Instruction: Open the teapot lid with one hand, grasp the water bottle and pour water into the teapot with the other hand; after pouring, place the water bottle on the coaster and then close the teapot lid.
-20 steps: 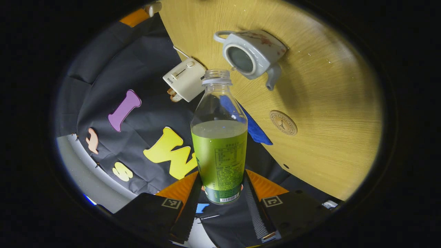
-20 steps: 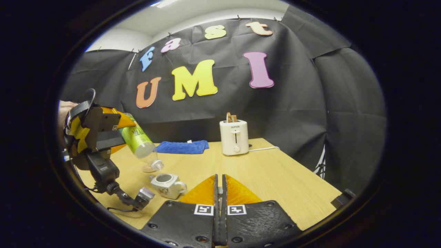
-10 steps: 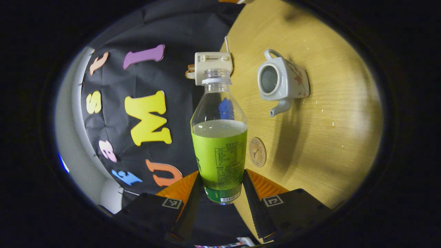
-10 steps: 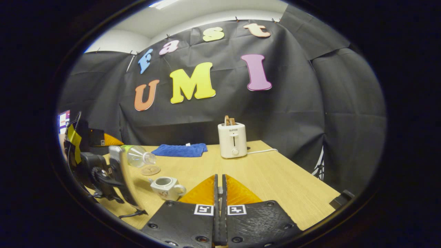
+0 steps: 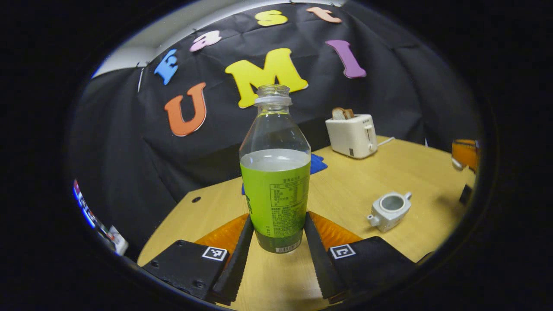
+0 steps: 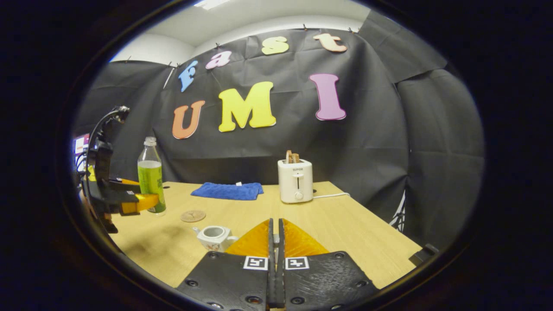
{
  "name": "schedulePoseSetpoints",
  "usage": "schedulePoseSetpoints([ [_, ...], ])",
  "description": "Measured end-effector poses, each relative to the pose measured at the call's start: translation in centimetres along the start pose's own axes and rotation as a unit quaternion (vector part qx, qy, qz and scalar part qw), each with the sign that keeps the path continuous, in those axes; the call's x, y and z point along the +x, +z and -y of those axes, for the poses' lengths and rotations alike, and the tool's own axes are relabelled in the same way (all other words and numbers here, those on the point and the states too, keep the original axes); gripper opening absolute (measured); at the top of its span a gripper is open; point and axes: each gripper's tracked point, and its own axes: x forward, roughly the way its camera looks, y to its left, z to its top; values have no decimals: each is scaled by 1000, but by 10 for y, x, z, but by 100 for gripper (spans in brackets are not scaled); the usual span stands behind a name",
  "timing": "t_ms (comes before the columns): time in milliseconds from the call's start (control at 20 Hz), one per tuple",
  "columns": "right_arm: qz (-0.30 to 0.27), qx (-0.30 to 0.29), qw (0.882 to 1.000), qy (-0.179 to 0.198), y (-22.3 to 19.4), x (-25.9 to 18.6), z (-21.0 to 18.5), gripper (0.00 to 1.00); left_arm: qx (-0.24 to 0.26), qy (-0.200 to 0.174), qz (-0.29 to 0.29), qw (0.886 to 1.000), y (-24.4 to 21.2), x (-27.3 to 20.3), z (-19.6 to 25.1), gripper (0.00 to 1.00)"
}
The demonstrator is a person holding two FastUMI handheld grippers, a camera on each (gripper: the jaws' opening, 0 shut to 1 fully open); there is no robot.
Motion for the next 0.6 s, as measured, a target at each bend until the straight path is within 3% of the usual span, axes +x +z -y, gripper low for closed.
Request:
schedulePoseSetpoints([
  [200,3,-12,1000,0,5,-4,-6,0,-66,-15,48,997,18,23,-4,71],
  [600,-11,-17,1000,-17,-4,2,2,0,-56,-49,53,996,12,98,3,71],
])
